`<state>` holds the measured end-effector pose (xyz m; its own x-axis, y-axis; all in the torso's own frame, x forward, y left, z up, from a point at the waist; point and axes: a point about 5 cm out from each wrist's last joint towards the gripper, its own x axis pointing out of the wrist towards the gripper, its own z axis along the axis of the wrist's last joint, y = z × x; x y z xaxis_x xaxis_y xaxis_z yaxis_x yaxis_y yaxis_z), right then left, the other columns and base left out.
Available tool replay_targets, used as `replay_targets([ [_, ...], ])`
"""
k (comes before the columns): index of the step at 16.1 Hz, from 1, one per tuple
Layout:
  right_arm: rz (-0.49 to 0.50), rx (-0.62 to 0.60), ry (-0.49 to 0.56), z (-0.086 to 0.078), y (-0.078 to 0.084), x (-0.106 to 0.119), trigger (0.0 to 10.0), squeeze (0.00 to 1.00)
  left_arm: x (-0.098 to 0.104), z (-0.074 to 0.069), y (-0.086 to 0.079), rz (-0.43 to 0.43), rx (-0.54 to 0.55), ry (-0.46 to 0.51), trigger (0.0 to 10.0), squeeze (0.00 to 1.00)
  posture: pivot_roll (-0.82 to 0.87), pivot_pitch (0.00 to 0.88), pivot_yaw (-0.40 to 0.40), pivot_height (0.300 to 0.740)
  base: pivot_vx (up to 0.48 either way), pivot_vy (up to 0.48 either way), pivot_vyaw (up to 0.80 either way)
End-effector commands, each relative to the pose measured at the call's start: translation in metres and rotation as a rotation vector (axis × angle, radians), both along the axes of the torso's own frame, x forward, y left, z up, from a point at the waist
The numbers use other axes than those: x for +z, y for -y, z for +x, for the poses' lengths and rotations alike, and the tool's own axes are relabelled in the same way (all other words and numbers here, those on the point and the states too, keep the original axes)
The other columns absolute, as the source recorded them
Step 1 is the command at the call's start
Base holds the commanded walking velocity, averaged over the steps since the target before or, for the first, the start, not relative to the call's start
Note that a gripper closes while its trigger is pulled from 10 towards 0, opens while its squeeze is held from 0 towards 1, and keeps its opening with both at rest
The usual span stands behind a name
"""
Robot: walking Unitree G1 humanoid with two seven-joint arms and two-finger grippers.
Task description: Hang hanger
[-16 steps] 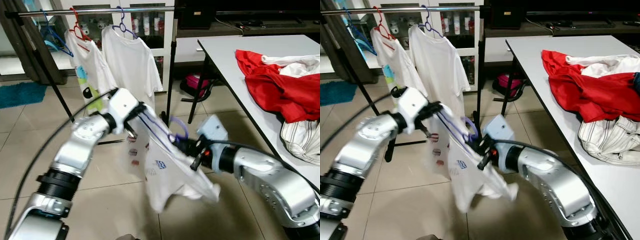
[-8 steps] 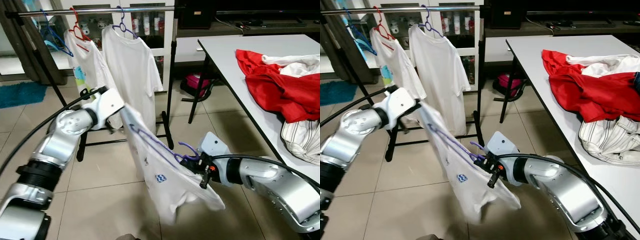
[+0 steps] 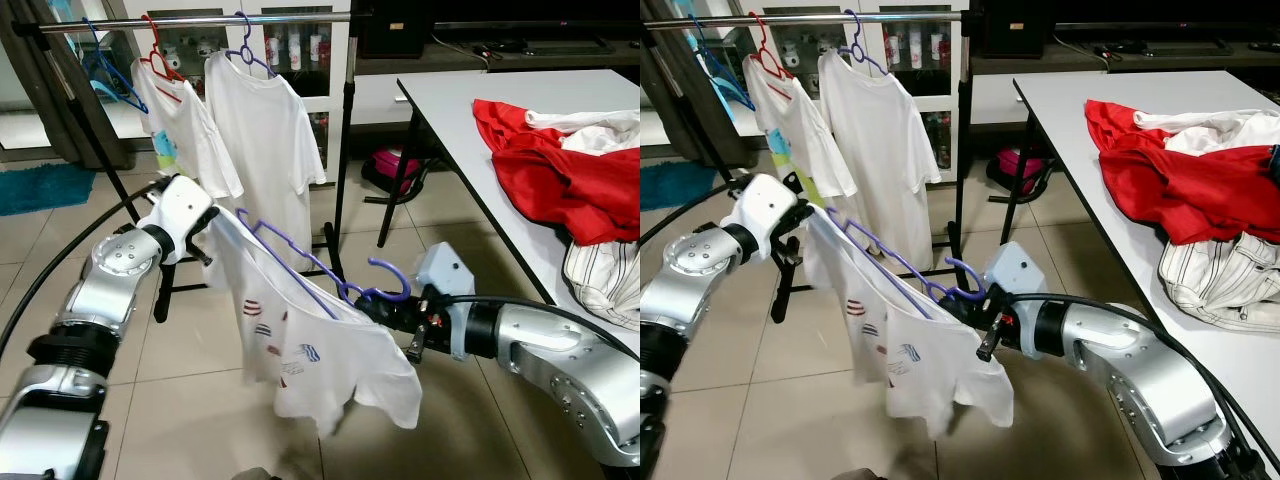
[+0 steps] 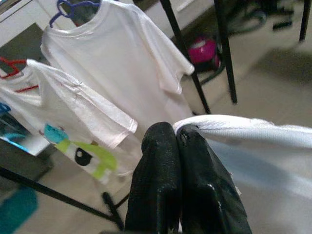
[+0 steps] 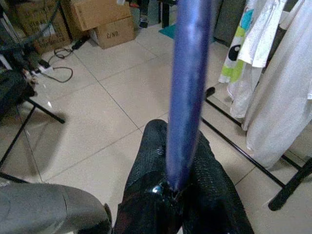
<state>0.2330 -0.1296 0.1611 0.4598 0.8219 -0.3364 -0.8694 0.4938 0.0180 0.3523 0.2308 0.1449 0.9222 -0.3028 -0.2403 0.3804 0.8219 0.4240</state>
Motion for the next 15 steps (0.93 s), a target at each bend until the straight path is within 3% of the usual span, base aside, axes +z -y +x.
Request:
replay_targets([
  [1,0.077,0.012,0.014,-0.003,0.000,0.008,0.0,0.00,0.001,0.002,-0.009,-0.153,0.103,0.034,0.0,0.00,-0.14,0.000,0.030,0.740,0.000,0.000,0.00],
  [3,0.167,-0.030,0.014,-0.001,-0.002,0.012,0.0,0.00,-0.005,0.002,-0.015,-0.315,0.211,0.037,0.0,0.00,-0.14,0.000,0.031,0.740,0.000,0.000,0.00],
  [4,0.222,-0.105,0.040,0.007,-0.002,0.016,0.0,0.00,-0.009,0.000,-0.008,-0.352,0.178,0.019,0.0,0.00,-0.14,0.000,0.032,0.740,0.000,0.000,0.00],
  [5,0.325,-0.260,0.088,0.026,-0.004,0.025,0.0,0.00,-0.014,-0.006,0.019,-0.392,0.025,-0.049,0.0,0.00,-0.14,0.000,0.033,0.740,0.000,0.000,0.00],
  [7,0.433,-0.400,0.109,0.041,-0.005,0.033,0.0,0.00,-0.016,-0.015,0.047,-0.406,-0.129,-0.094,0.0,0.00,-0.14,0.000,0.037,0.740,0.000,0.000,0.00],
  [9,0.532,-0.575,0.119,0.058,-0.002,0.036,0.0,0.00,-0.011,-0.036,0.083,-0.429,-0.297,-0.133,0.0,0.00,-0.13,0.000,0.038,0.740,0.000,0.000,0.00],
  [10,0.551,-0.700,0.129,0.066,0.004,0.035,0.0,0.00,-0.008,-0.044,0.093,-0.433,-0.334,-0.139,0.0,0.00,-0.12,0.000,0.036,0.740,0.000,0.000,0.00],
  [12,0.613,-0.942,0.119,0.078,0.023,0.029,0.0,0.00,0.006,-0.053,0.100,-0.481,-0.314,-0.074,0.0,0.00,-0.11,0.000,0.031,0.740,0.000,0.000,0.00],
  [13,0.625,-0.979,0.139,0.079,0.028,0.029,0.0,0.00,0.014,-0.057,0.099,-0.502,-0.283,-0.039,0.0,0.00,-0.11,0.000,0.030,0.740,0.000,0.000,0.00],
  [15,0.623,-0.944,0.142,0.077,0.029,0.026,0.0,0.00,0.039,-0.062,0.099,-0.692,-0.264,0.057,0.0,0.00,-0.11,0.000,0.028,0.740,0.000,0.000,0.00],
])
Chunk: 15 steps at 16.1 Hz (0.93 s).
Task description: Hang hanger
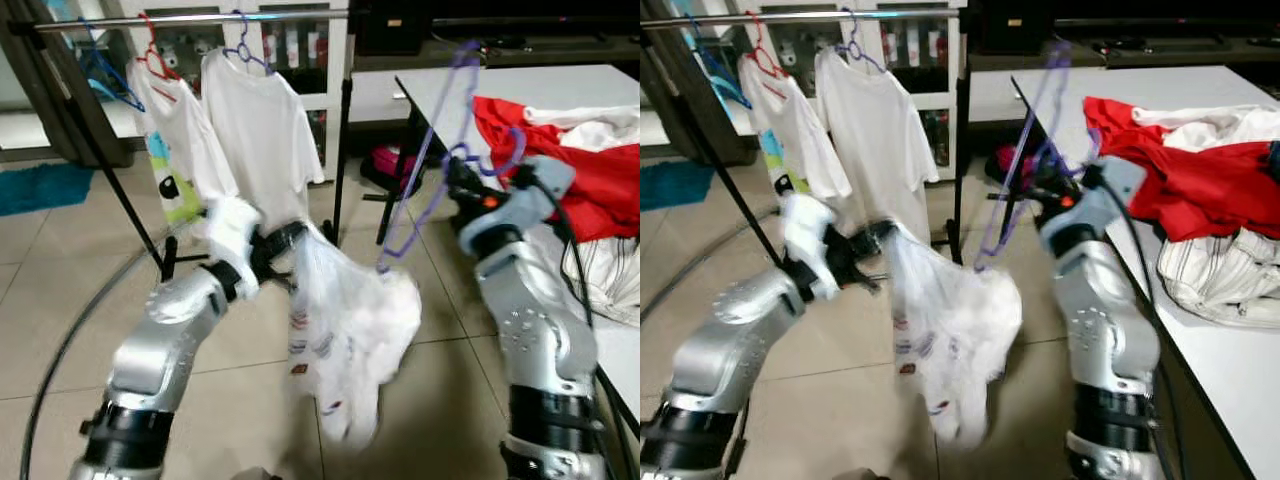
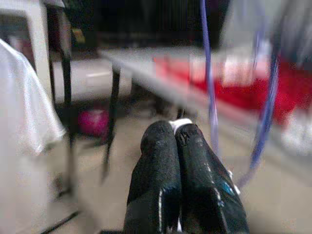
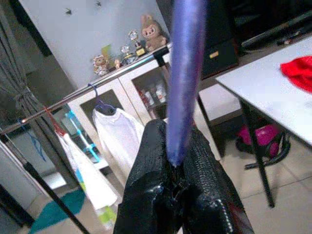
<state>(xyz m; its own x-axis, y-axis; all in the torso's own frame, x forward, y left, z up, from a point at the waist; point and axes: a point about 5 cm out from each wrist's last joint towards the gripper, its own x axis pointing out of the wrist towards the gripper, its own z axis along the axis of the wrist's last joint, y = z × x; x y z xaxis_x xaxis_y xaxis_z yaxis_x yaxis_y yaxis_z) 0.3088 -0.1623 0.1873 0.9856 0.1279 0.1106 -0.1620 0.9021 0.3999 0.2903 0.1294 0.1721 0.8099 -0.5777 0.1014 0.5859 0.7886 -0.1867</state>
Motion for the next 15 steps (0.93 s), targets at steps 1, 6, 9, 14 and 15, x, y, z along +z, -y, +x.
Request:
replay_targets([
  [1,-0.053,0.052,0.005,0.000,-0.008,-0.003,0.0,0.00,0.035,-0.002,-0.004,-0.172,0.025,0.101,0.0,0.00,-0.11,0.000,0.028,0.740,0.000,0.000,0.00],
  [6,-0.131,0.051,0.039,-0.006,-0.010,-0.002,0.0,0.00,0.037,-0.003,-0.025,0.046,0.100,0.045,0.0,0.00,-0.11,0.000,0.039,0.740,0.000,0.000,0.00],
  [9,-0.215,0.040,-0.065,-0.028,0.001,-0.018,0.0,0.00,0.007,-0.013,-0.047,0.143,0.330,-0.073,3.4,0.00,-0.12,0.000,0.045,0.740,0.000,0.000,0.00],
  [14,-0.271,-0.060,-0.261,-0.047,0.010,-0.051,10.0,0.00,-0.012,-0.016,-0.046,0.223,0.520,-0.136,10.0,0.00,-0.12,0.007,0.060,0.740,0.000,0.000,-0.16],
  [15,-0.268,-0.081,-0.270,-0.050,0.013,-0.051,10.0,0.00,-0.016,-0.020,-0.042,0.144,0.485,-0.164,10.0,0.00,-0.13,0.005,0.060,0.740,0.000,0.000,-0.79],
])
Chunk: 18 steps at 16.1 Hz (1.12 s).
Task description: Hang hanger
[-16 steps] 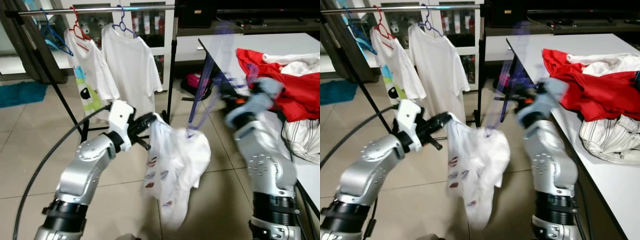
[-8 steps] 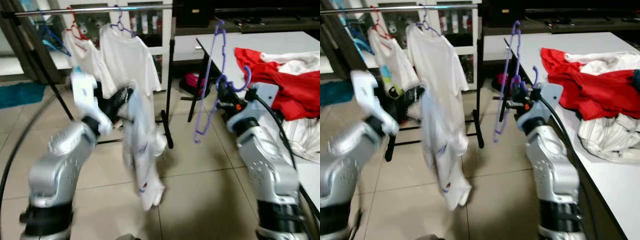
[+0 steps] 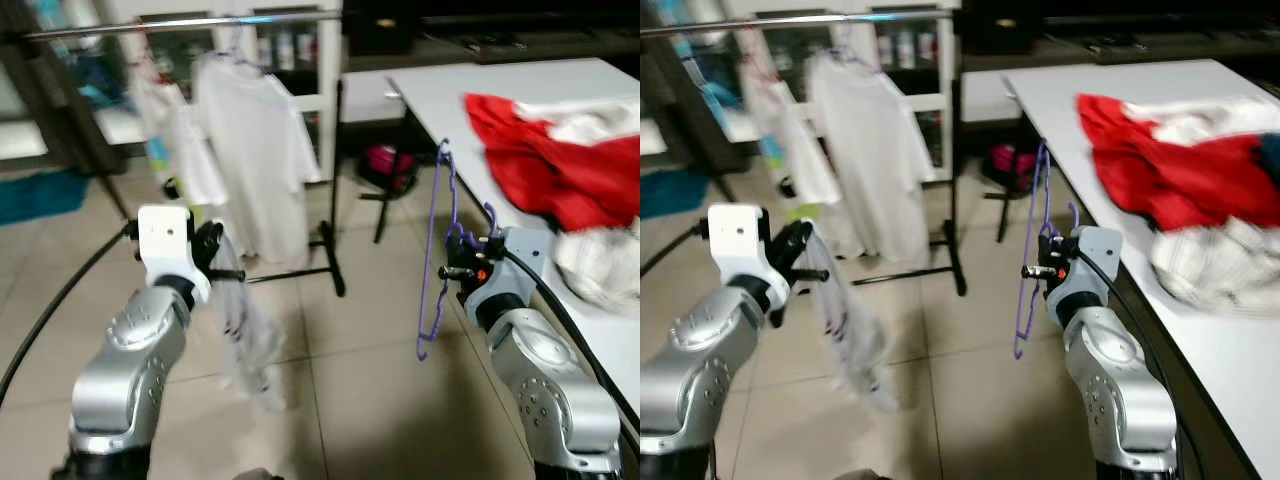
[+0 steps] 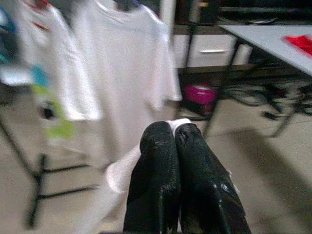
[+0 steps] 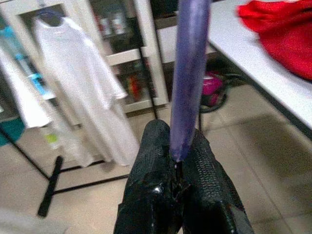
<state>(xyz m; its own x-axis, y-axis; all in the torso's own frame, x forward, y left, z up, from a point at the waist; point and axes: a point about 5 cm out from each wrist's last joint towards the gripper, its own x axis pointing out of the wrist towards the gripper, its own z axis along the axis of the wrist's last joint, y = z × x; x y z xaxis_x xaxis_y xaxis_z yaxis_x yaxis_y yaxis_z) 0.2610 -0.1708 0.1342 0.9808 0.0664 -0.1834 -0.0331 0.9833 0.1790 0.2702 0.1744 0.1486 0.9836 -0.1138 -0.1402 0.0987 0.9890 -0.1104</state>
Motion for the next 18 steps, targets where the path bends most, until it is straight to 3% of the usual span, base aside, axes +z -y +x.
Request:
replay_targets([
  [1,-0.017,-0.032,0.006,-0.005,0.006,0.003,10.0,0.00,0.005,-0.003,0.002,-0.076,-0.012,0.039,10.0,0.00,-0.13,0.000,0.061,0.740,0.000,0.000,0.00],
  [2,-0.018,-0.031,0.010,-0.006,0.005,0.005,10.0,0.00,0.005,-0.004,0.004,-0.083,-0.033,0.036,10.0,0.00,-0.14,0.000,0.064,0.740,0.000,0.000,0.00],
  [4,-0.024,-0.011,0.033,-0.002,0.003,0.009,10.0,0.00,0.005,0.001,0.009,-0.004,-0.056,0.022,10.0,0.00,-0.13,0.000,0.071,0.740,0.000,0.000,0.00],
  [7,0.020,-0.041,0.037,0.001,0.001,0.011,10.0,0.00,0.005,-0.001,0.016,0.101,-0.152,0.036,10.0,0.00,-0.13,0.000,0.072,0.740,0.000,0.000,-0.80],
  [9,0.061,-0.037,0.010,0.000,-0.001,0.008,10.0,0.00,0.003,-0.001,0.016,0.108,-0.140,0.037,10.0,0.00,-0.12,0.000,0.065,0.740,0.000,0.000,-0.80],
  [12,0.042,-0.010,0.004,0.007,-0.005,0.012,10.0,0.00,0.008,0.003,0.020,0.102,-0.140,0.041,10.0,0.00,-0.12,0.003,0.072,0.740,0.000,0.000,-0.79],
  [18,0.043,-0.042,0.005,0.003,-0.007,0.011,10.0,0.00,0.009,-0.002,0.016,0.121,-0.167,0.034,10.0,0.00,-0.12,0.035,0.057,0.740,0.000,0.000,-0.79],
])
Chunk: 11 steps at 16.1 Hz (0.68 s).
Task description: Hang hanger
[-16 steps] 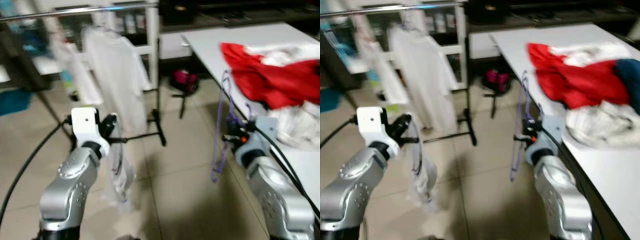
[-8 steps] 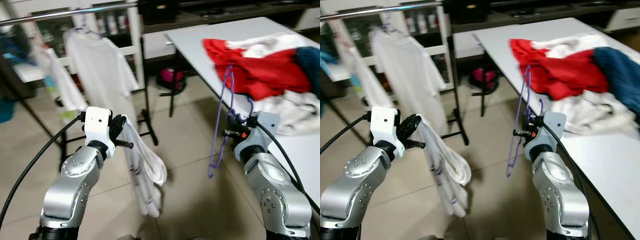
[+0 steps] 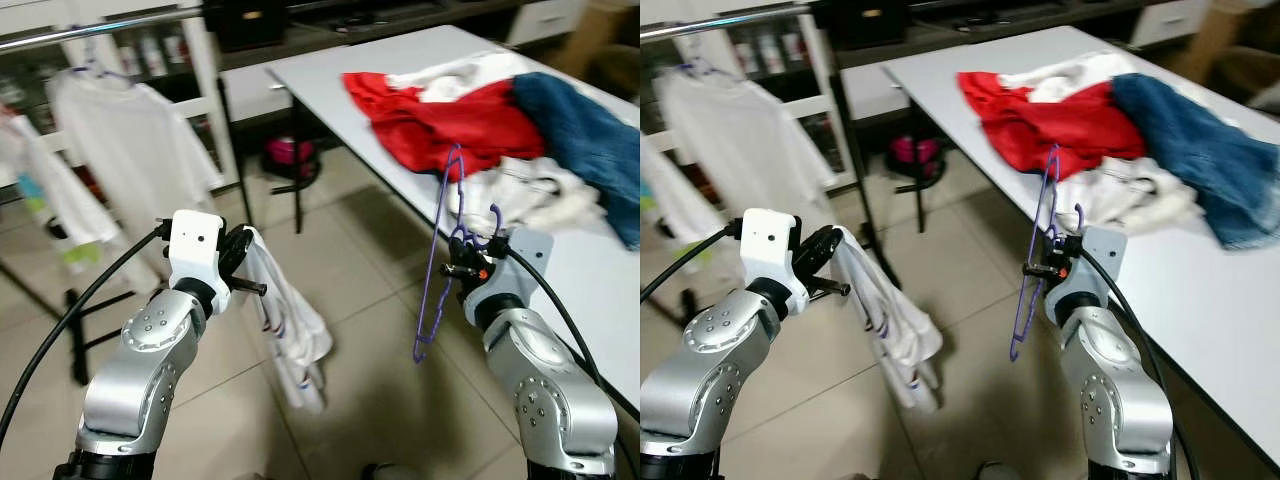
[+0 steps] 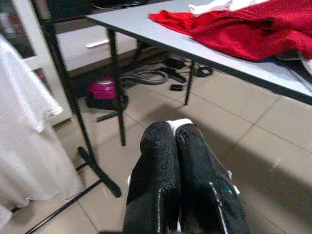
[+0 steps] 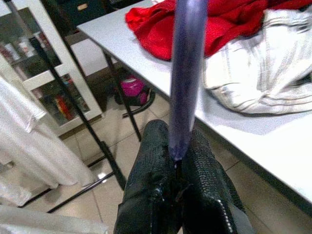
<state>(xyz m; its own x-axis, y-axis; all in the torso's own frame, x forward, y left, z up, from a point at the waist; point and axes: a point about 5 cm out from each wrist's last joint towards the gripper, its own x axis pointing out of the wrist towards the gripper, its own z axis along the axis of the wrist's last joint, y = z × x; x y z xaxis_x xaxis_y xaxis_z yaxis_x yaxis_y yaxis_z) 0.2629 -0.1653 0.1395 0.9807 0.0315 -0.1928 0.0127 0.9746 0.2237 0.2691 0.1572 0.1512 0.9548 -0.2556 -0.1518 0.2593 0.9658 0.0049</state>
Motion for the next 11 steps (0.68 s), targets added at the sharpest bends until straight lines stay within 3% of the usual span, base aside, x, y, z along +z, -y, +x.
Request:
replay_targets([
  [1,-0.006,0.003,0.018,0.0016,-0.0010,0.0068,10.0,0.00,0.0064,-0.0004,-0.0012,0.005,-0.002,0.024,10.0,0.00,-0.12,0.035,0.057,0.740,0.000,0.000,-0.79],
  [5,-0.021,-0.002,0.017,0.0009,0.0009,0.0065,10.0,0.00,0.0088,0.0035,-0.0023,-0.002,0.003,0.029,10.0,0.00,-0.13,0.030,0.055,0.740,0.000,0.198,-0.79],
  [11,-0.022,0.001,0.009,0.0002,-0.0001,0.0061,10.0,0.00,0.0083,0.0048,-0.0011,0.002,-0.003,0.026,10.0,0.00,-0.13,0.033,0.054,0.740,0.000,0.423,-0.79],
])
